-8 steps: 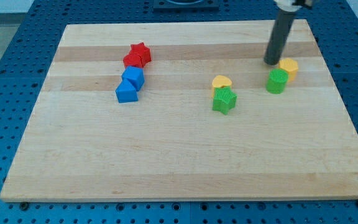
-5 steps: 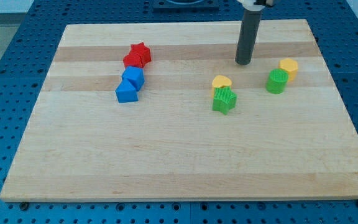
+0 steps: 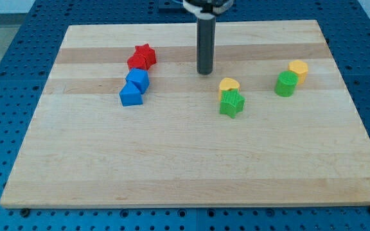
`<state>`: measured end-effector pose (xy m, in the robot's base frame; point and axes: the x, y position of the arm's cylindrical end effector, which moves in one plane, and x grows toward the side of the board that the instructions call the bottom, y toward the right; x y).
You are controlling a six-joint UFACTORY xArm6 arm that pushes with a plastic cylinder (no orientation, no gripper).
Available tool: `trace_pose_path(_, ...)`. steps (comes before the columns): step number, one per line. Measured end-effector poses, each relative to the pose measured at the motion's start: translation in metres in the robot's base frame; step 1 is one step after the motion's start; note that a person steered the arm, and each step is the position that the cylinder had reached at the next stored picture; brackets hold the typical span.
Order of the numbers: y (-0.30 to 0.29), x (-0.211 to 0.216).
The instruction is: Push the yellow heart into the green circle
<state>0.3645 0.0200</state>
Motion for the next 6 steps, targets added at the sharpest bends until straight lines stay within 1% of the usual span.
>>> trace_pose_path(1,-0.003,0.029)
trace_pose_path(2,0.002,0.038)
trace_pose_path(4,0.041,0.06)
trace_pose_path(6,0.072,0.065)
